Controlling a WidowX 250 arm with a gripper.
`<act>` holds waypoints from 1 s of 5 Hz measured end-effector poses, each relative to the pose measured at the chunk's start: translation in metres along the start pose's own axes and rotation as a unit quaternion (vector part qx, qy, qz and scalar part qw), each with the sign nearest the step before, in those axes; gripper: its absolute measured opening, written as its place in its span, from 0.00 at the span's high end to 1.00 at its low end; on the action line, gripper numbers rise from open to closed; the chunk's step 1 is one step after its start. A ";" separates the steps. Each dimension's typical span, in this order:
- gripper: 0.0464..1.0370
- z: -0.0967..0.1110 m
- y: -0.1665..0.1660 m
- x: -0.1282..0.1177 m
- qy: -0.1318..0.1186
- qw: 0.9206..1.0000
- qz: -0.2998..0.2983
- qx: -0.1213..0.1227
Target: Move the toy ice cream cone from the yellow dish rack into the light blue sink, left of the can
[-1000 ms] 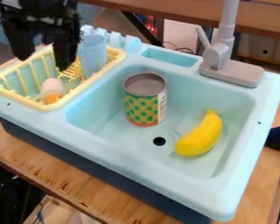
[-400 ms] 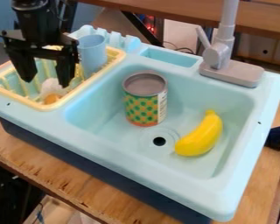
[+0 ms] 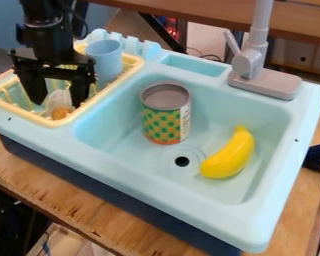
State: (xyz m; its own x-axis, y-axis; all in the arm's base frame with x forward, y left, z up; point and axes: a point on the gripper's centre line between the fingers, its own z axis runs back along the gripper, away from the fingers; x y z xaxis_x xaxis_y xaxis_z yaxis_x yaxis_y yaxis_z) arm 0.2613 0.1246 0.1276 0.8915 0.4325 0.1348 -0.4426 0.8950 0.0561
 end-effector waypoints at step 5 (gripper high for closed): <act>0.27 -0.024 0.011 0.007 0.017 1.000 0.026 0.001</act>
State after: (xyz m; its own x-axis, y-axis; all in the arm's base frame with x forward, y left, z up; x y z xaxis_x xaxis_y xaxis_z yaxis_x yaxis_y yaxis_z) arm 0.2646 0.1402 0.1054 0.8698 0.4822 0.1046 -0.4889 0.8708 0.0512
